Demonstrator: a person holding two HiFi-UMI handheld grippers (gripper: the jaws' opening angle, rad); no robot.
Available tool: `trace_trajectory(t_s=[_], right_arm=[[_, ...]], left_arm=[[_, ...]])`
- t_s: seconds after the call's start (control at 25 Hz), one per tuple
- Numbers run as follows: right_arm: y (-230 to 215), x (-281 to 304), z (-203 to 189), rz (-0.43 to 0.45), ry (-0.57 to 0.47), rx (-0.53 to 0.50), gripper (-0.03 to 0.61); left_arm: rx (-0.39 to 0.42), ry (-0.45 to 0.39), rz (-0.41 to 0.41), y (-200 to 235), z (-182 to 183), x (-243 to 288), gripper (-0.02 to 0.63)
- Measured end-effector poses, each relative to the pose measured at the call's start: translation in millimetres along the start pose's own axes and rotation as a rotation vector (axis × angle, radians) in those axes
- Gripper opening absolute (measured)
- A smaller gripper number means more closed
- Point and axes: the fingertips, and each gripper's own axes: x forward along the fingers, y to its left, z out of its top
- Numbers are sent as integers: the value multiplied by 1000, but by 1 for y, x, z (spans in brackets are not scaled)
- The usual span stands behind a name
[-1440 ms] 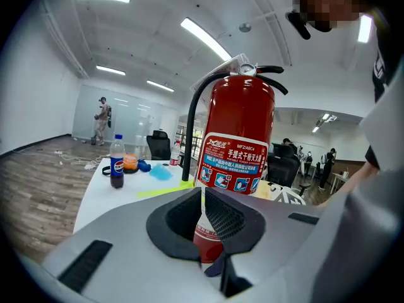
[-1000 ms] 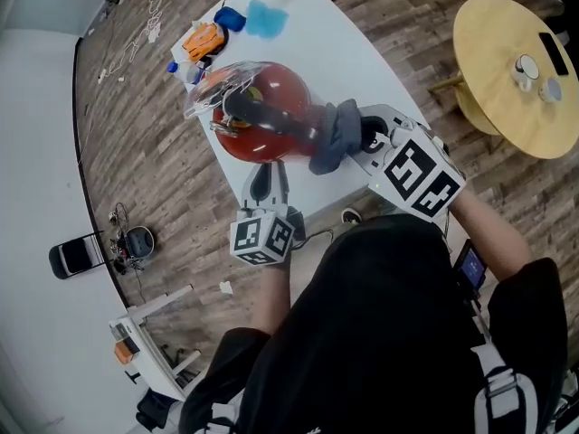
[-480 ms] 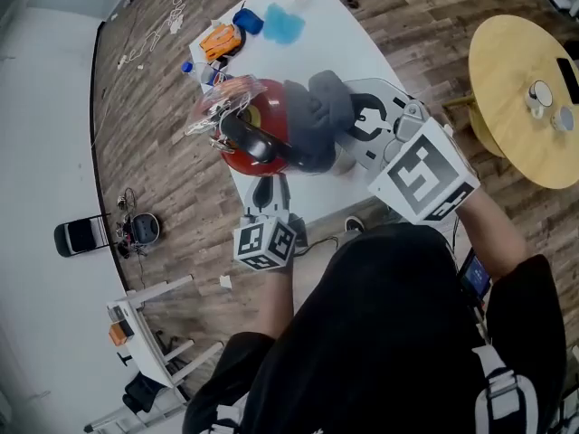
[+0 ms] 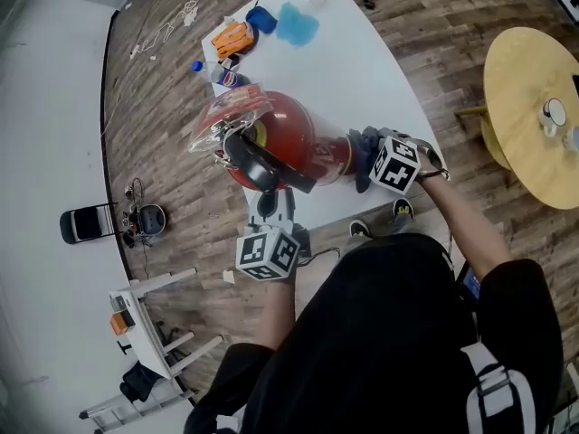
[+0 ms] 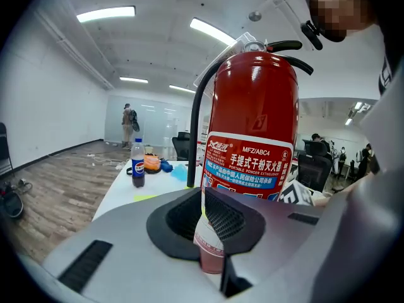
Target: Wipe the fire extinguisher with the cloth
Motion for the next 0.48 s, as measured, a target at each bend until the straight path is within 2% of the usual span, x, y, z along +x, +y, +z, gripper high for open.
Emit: trace_trajectory(t_s=[0.04, 0.12, 0.24, 0.32, 0.48], right_arm=[[5, 13, -12, 26, 41, -25, 71], [6, 24, -21, 86, 46, -19, 72], [-4, 10, -4, 151, -60, 38, 71], [-15, -11, 23, 138, -137, -9, 71], [-35, -84, 108, 76, -327, -196, 71]], left_arm=[[-3, 2, 0, 0, -1, 0, 37], [-9, 5, -2, 0, -2, 1, 37], [-3, 11, -4, 1, -2, 2, 37], [2, 14, -5, 2, -2, 2, 37], [1, 14, -5, 3, 1, 3, 37]])
